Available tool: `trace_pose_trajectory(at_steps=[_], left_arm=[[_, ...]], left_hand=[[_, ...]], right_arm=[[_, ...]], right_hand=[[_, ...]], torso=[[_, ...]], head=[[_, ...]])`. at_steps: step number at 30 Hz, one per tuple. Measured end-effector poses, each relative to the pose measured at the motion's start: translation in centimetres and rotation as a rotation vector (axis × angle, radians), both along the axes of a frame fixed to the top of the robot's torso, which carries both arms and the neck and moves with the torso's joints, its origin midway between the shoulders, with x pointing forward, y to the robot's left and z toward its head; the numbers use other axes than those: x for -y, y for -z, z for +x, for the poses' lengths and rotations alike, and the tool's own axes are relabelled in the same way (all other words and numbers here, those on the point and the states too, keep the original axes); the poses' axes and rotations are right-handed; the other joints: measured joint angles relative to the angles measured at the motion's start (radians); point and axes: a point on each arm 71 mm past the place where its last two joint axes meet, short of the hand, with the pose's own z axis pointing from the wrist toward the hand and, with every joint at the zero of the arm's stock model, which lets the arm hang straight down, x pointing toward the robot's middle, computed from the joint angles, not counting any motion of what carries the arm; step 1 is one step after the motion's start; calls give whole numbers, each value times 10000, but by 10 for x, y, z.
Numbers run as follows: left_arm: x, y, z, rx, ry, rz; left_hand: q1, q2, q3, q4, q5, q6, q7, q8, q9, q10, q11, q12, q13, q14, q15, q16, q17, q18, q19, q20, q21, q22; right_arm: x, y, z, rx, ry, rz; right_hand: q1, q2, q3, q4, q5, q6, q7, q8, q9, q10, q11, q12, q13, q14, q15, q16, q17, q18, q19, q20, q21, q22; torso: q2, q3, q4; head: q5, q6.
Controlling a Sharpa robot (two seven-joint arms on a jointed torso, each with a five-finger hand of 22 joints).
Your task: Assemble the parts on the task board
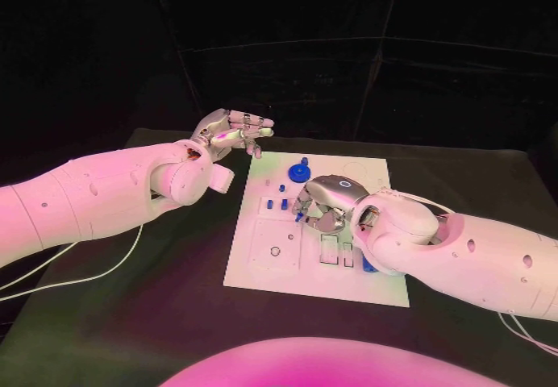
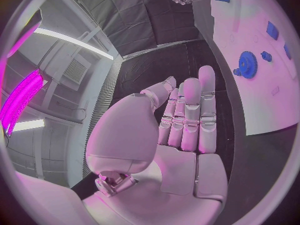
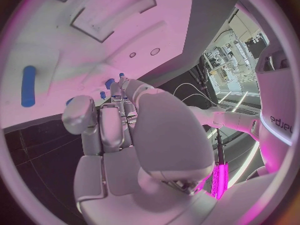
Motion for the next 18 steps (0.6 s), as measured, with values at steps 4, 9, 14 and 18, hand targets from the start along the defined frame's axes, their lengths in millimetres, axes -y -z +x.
trace_pose_trajectory(at_steps=[4,9,14,18], left_arm=[[1,0,0,0,11,-4],[1,0,0,0,23,-9],[2,0,0,-1,29,-12],[2,0,0,-2,29,-12]], left_hand=[[0,0,0,0,0,0,0,0,0,0,0,0,2,0,0,0,0,-1,0,0,-17,0],[0,0,0,0,0,0,0,38,0,0,0,40,11,0,0,0,-13,-1,0,0,-40,-12],[0,0,0,0,0,0,0,38,0,0,0,40,11,0,0,0,-12,0,0,0,-40,-12],[0,0,0,0,0,0,0,38,0,0,0,40,10,0,0,0,-12,0,0,0,-40,-12]], right_arm=[[-5,7,-3,-160,-119,-19],[-10,12,-6,-274,-257,-41],[-12,15,-7,-332,-327,-119],[-12,17,-7,-365,-374,-196]], right_hand=[[-53,-25,0,-1,0,-12,-11,-2,-2,0,1,0,-1,0,0,0,0,0,0,0,0,0],[-53,-25,0,-1,0,-14,-13,-2,-3,0,1,0,-1,0,0,0,0,-1,0,0,0,0],[-80,2,0,-1,0,-15,-14,-10,-8,0,0,0,-1,0,0,0,0,0,0,0,0,11],[-157,-22,0,-1,0,-16,-15,-11,-2,0,0,0,-1,0,0,0,0,1,0,0,0,10]], torso=[[-1,2,-7],[-3,1,-8],[-5,0,-8],[-7,-2,-8]], head=[[31,-42],[36,-57],[67,-79],[81,-105]])
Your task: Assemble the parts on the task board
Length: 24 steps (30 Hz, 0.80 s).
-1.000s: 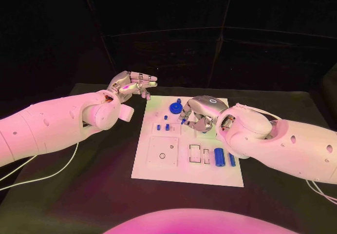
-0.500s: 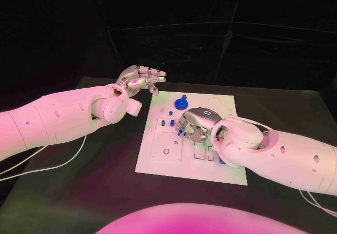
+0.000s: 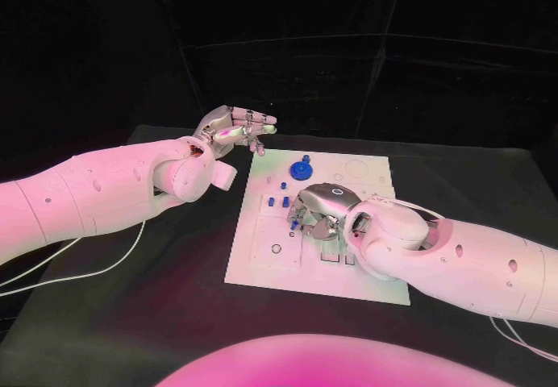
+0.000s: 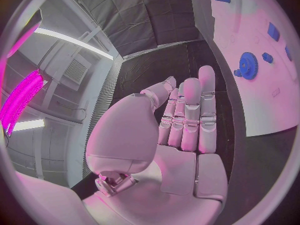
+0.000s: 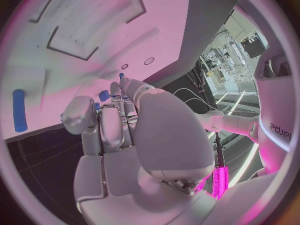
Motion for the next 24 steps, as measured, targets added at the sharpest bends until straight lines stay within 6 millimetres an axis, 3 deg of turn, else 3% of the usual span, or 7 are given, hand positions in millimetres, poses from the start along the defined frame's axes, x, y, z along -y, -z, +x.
trace_pose_trajectory(at_steps=[24], left_arm=[[-4,1,2,-27,-91,48]], left_hand=[[0,0,0,0,0,-36,35,0,0,0,0,0,-2,0,0,-47,-8,-1,0,0,0,-8]], right_arm=[[4,4,-3,-149,-170,-206]], right_hand=[[-105,-2,-1,0,0,-3,-1,-12,-1,1,0,1,2,0,0,0,0,-1,0,0,40,-2]], torso=[[-2,-3,-11]], head=[[59,-120]])
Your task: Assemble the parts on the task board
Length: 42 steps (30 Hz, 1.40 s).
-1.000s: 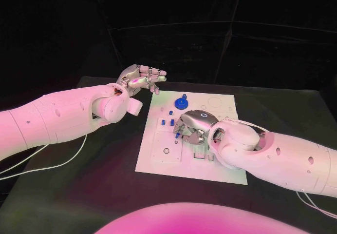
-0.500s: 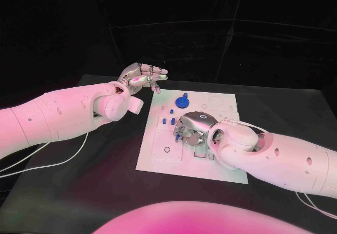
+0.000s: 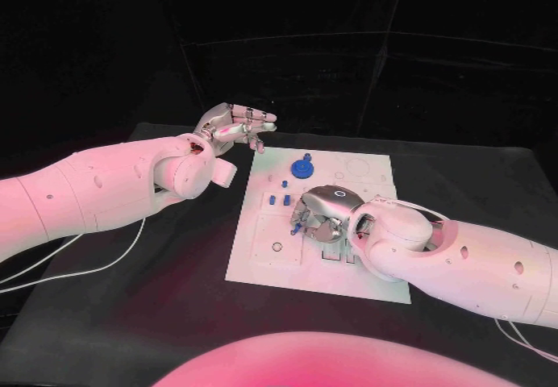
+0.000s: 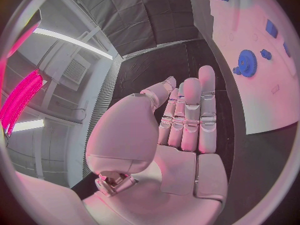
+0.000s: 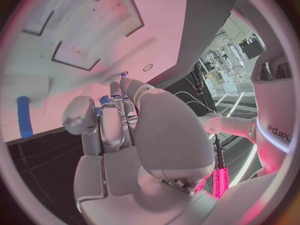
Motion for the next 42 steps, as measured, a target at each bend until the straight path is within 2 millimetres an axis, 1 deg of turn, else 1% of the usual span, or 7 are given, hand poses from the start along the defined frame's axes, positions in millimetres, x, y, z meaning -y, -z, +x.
trace_pose_trajectory(at_steps=[9,21,32,35,37,39,42], left_arm=[[-1,0,0,-12,-11,10],[-1,0,1,-22,-4,11],[0,0,1,-36,15,8],[0,0,1,-41,20,8],[0,0,0,-45,24,8],[0,0,0,-50,28,8],[0,0,0,-55,32,8]], left_hand=[[0,0,0,0,0,0,0,0,0,0,0,0,0,0,0,0,0,0,0,0,0,1],[0,0,0,0,0,1,0,0,0,0,0,0,-2,0,0,0,1,-1,0,0,0,1],[0,0,0,0,0,1,0,0,0,0,0,0,-2,0,0,0,2,0,0,0,0,2],[0,0,0,0,0,1,-1,0,0,0,0,0,-2,0,0,0,2,-1,0,0,0,2],[0,0,0,0,0,1,-1,0,0,0,0,0,-2,0,0,0,2,-1,0,0,0,2],[0,0,0,0,0,1,-1,0,0,0,0,0,-2,0,0,0,2,0,0,0,0,2],[0,0,0,0,0,1,-1,0,0,0,0,0,-2,0,0,0,2,0,0,0,0,2]], right_arm=[[-2,0,1,-4,-36,-11],[-7,2,-1,-96,-166,-48],[-7,4,0,-183,-184,-203],[-8,5,0,-211,-198,-250],[-7,7,0,-245,-200,-308],[-7,8,-1,-245,-199,-320],[-7,8,-2,-214,-201,-281]], right_hand=[[1,0,0,0,1,13,13,-3,10,0,0,1,1,0,0,0,0,0,0,0,0,-1],[-5,-2,0,0,-35,22,22,-6,8,0,0,5,1,0,0,0,0,0,0,0,0,2],[-298,-50,-21,21,-136,20,21,-21,7,0,0,-45,1,0,0,0,-27,0,0,0,0,-1],[-500,-135,-96,60,-136,-92,95,-128,4,-120,110,-175,-16,0,0,0,-60,0,0,0,0,-41],[-643,-169,-168,110,-136,-313,164,-246,-22,-426,162,-324,-71,-3,3,-4,-87,0,-3,3,-28,-124],[-753,-280,-230,115,-136,-562,263,-324,-41,-715,276,-462,-91,-35,118,-57,-176,0,-96,95,-109,-237],[-788,-314,-254,113,-136,-760,346,-325,-41,-863,358,-524,-81,-18,130,-115,-233,0,-127,127,-155,-319]], torso=[[7,1,12],[5,0,12],[0,0,12],[0,0,12],[0,-2,11],[0,-2,11],[-2,-2,11]], head=[[-28,-41],[-8,-70],[-7,-81],[-7,-82],[-7,-85],[-7,-87],[-5,-95]])
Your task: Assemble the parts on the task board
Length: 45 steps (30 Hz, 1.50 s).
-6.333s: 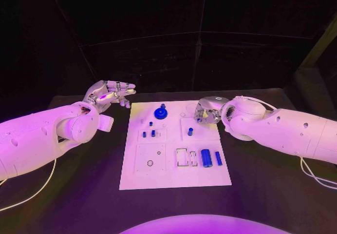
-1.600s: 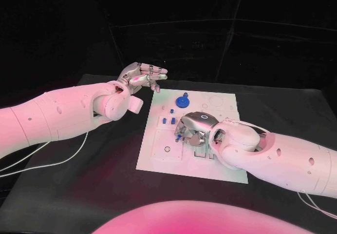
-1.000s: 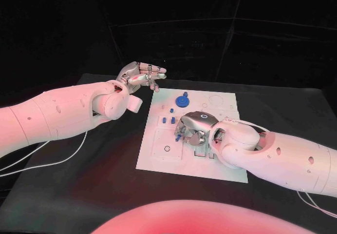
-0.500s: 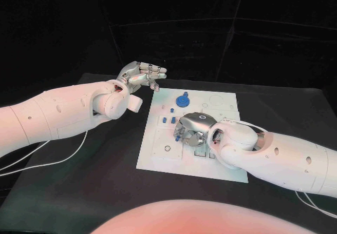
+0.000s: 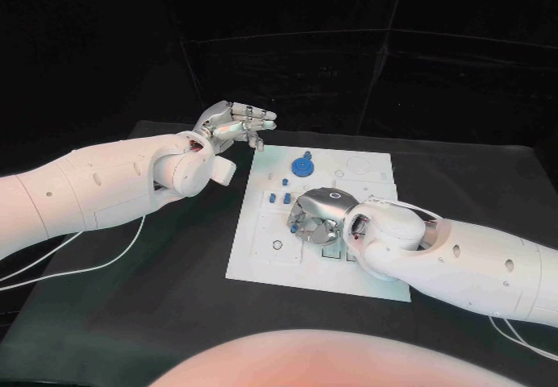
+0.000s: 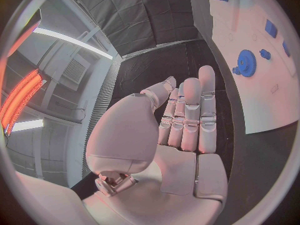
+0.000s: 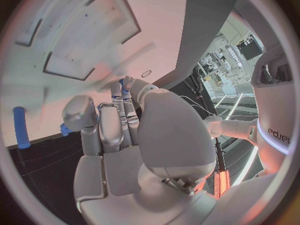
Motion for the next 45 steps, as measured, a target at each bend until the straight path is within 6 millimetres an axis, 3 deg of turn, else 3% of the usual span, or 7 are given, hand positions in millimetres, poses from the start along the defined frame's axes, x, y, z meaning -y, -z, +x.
trace_pose_trajectory(at_steps=[13,22,28,35,40,45], left_arm=[[0,0,0,-14,3,4],[0,0,0,-21,0,8],[-1,0,0,-24,-7,10],[-3,0,-1,-29,-30,19],[-3,0,-1,-31,-23,16],[-2,0,-1,-31,-8,10]], left_hand=[[0,0,-42,42,0,0,0,0,0,0,0,0,0,-36,36,0,-20,-4,0,0,0,-18],[0,0,-42,42,0,0,0,0,0,0,0,0,-1,-36,36,0,-19,-4,0,0,0,-17],[0,0,-71,13,0,0,0,0,0,-37,37,0,-1,-36,36,0,-19,-4,0,0,-37,-17],[0,0,-70,13,0,0,0,0,0,-37,37,0,-1,-36,36,0,-18,-4,0,0,-37,-16],[0,0,-70,13,0,0,0,0,0,-37,37,0,-1,-36,36,0,-18,-5,0,0,-37,-16],[0,0,-70,14,0,0,0,0,0,-36,36,0,-1,-36,36,0,-18,-5,0,0,-37,-16]], right_arm=[[3,2,-1,19,106,314],[20,-4,-3,291,511,993],[46,-15,-1,560,963,1213],[78,-42,12,1073,1657,1213],[94,-59,22,1385,2095,1062],[106,-60,29,1305,2425,660]], right_hand=[[-81,-5,-44,12,0,-175,10,0,1,-54,53,-38,-17,0,0,0,72,-1,0,71,0,4],[-131,-55,-84,-25,117,-494,41,0,2,-283,69,-9,-11,0,71,0,-102,0,-70,141,-115,-238],[-131,-55,-112,-53,155,-527,9,0,2,-355,70,-9,-11,0,71,-44,-153,0,-70,141,-154,-288],[-262,-186,-447,-1,155,-804,-53,0,3,-819,91,-96,-17,0,70,-256,-432,1,-235,198,-417,-697],[-262,-186,-978,8,155,-1078,-148,1,3,-1297,66,-166,-16,0,70,-370,-635,-1,-308,188,-579,-929],[-257,-181,-1748,129,155,-1172,-242,1,23,-1630,89,-68,-16,0,70,-429,-718,1,-308,188,-662,-1028]], torso=[[0,3,-3],[-1,9,-9],[-12,-2,-15],[-12,-3,-23],[-12,-2,-22],[-12,-2,-2]], head=[[12,9],[-38,84],[-160,220],[-396,410],[-550,512],[-610,561]])
